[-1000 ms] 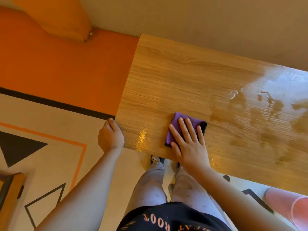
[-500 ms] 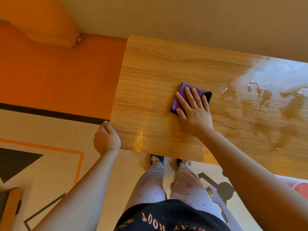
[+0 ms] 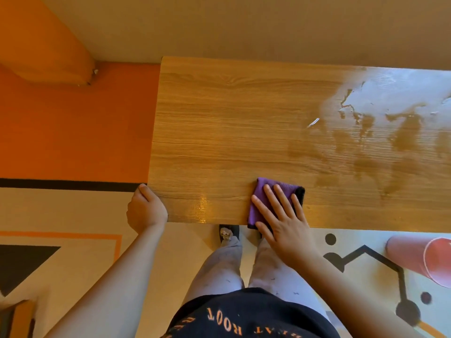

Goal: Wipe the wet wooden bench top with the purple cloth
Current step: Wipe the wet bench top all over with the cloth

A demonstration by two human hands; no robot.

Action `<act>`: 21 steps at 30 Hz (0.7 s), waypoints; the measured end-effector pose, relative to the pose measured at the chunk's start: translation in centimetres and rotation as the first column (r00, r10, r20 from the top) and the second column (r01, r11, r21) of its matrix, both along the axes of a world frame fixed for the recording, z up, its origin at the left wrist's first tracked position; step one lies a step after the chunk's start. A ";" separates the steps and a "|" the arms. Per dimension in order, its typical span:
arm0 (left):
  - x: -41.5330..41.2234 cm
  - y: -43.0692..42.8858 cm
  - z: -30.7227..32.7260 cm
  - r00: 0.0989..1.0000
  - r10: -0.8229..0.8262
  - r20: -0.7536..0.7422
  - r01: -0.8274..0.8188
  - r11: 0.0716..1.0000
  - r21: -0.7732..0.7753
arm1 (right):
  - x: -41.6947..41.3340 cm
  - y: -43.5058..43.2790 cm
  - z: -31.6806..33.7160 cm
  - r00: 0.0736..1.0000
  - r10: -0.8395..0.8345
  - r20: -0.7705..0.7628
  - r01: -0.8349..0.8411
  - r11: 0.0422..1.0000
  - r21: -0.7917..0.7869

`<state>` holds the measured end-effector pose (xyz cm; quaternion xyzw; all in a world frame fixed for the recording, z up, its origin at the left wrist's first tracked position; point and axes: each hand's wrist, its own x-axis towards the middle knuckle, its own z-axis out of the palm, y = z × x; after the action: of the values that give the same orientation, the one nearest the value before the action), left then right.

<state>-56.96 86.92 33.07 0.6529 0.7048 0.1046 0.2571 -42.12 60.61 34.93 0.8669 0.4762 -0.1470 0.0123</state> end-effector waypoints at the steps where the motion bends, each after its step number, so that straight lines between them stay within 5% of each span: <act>1: 0.0 0.0 0.0 1.000 -0.001 -0.004 0.001 1.000 -0.005 | 0.3 0.1 0.0 1.000 0.009 -0.004 -0.009 1.000 0.001; 10: 0.1 0.1 -0.2 1.000 0.011 0.007 -0.011 1.000 -0.009 | 10.0 6.8 0.1 0.966 -0.256 -0.043 0.257 0.966 0.032; 15: 0.0 0.1 0.7 0.999 0.046 -0.030 -0.048 0.995 -0.092 | 12.1 8.2 0.2 0.962 -0.263 -0.067 0.265 0.964 0.025; 18: 0.8 -1.9 2.3 0.987 -0.162 0.000 0.159 0.970 0.183 | 12.1 8.0 0.1 0.964 -0.256 -0.071 0.259 0.966 0.023; 21: 4.1 -6.6 3.7 0.849 -0.526 0.056 0.488 0.819 0.301 | 12.1 8.2 0.2 0.966 -0.242 -0.085 0.245 0.969 0.027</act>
<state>-52.83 80.35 36.75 0.8375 0.4644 0.1737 0.2297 -30.04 68.79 35.10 0.9123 0.3687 -0.1737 -0.0413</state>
